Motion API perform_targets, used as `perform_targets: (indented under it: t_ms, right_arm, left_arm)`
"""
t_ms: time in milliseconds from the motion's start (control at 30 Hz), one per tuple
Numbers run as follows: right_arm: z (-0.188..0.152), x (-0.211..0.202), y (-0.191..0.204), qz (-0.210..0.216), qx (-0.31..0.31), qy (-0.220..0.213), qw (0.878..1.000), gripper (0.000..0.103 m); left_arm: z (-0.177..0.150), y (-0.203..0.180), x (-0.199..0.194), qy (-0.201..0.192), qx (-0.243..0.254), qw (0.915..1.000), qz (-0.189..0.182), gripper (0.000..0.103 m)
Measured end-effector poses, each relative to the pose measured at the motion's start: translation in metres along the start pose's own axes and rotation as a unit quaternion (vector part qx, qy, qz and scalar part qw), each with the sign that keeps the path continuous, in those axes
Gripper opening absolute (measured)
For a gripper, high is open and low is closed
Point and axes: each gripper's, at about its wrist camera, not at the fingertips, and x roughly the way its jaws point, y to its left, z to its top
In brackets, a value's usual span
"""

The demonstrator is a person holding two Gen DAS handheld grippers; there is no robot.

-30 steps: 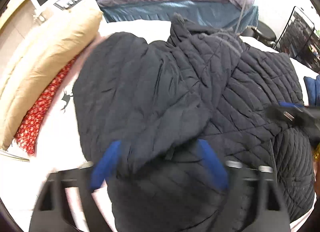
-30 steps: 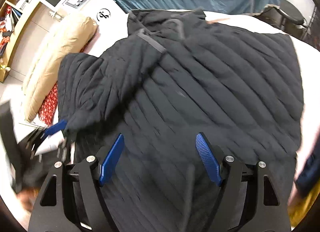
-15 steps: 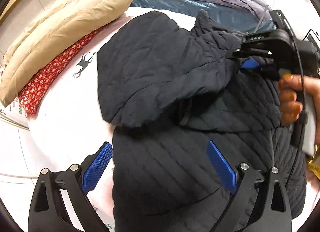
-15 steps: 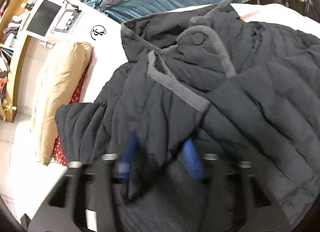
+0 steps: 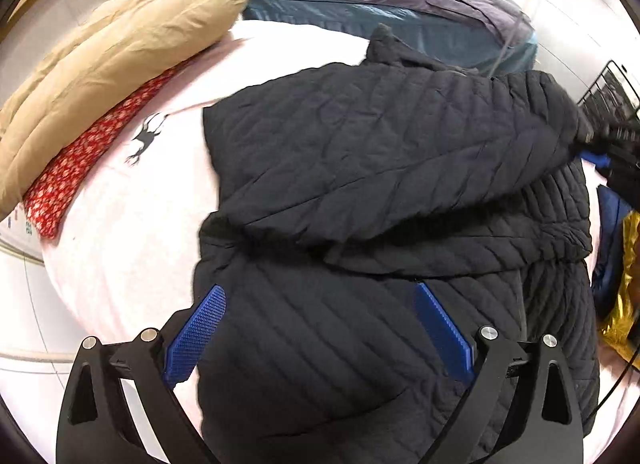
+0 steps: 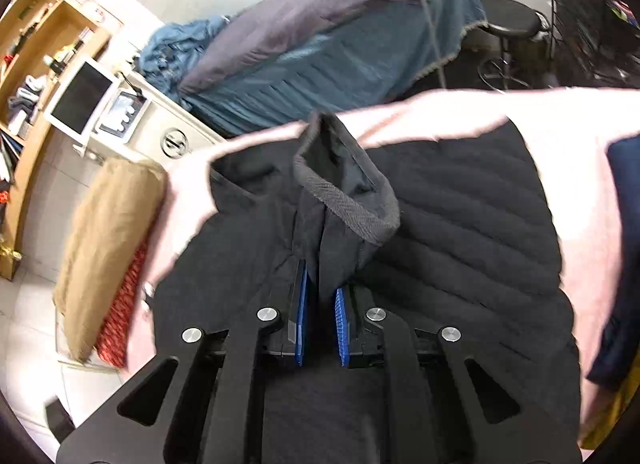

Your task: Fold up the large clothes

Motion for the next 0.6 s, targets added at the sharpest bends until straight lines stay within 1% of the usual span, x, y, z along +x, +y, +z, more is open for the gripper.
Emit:
perform_targets:
  t_ms: [67,100,133,200,233,300,367,433,467,533,600]
  right_arm:
    - [-0.010,0.014,-0.009,-0.005,0.008,0.027,1.000,0.013]
    - [-0.014,0.021,-0.012,-0.009,0.014,0.040,0.999,0.015]
    - [-0.017,0.023,-0.014,-0.012,0.018,0.048,0.999,0.022]
    - [-0.026,0.024,-0.021,-0.018,0.028,0.071,0.997,0.030]
    - [-0.027,0.022,-0.021,-0.023,0.025,0.074,0.997,0.037]
    - [-0.031,0.016,-0.016,-0.035,0.010,0.071,0.997,0.038]
    - [-0.032,0.003,-0.009,-0.056,-0.026,0.054,0.997,0.038]
    - [-0.031,-0.010,0.003,-0.065,-0.066,0.029,0.995,0.037]
    - [-0.029,-0.016,0.014,-0.072,-0.098,0.015,0.992,0.038]
    - [-0.027,-0.015,0.031,-0.083,-0.147,0.007,0.986,0.038]
    - [-0.025,-0.004,0.046,-0.091,-0.190,0.016,0.977,0.037]
  left_arm:
    - [-0.001,-0.007,0.004,0.005,0.008,0.9999,0.002,0.093]
    - [-0.001,-0.010,0.006,0.008,0.013,0.9999,0.003,0.093]
    - [-0.001,-0.011,0.008,0.010,0.015,0.9998,0.006,0.093]
    - [-0.002,-0.012,0.009,0.014,0.019,0.9996,0.013,0.093]
    - [-0.002,-0.011,0.009,0.012,0.018,0.9997,0.014,0.093]
    - [-0.004,-0.008,0.008,0.012,0.013,0.9997,0.018,0.093]
    - [-0.006,-0.003,0.009,0.016,0.008,0.9996,0.023,0.093]
    - [-0.008,0.001,0.010,0.018,0.005,0.9995,0.026,0.093]
    - [-0.009,0.003,0.011,0.019,0.003,0.9994,0.028,0.093]
    - [-0.009,0.005,0.012,0.022,0.003,0.9993,0.030,0.093]
    - [-0.009,0.004,0.013,0.023,0.005,0.9992,0.032,0.093]
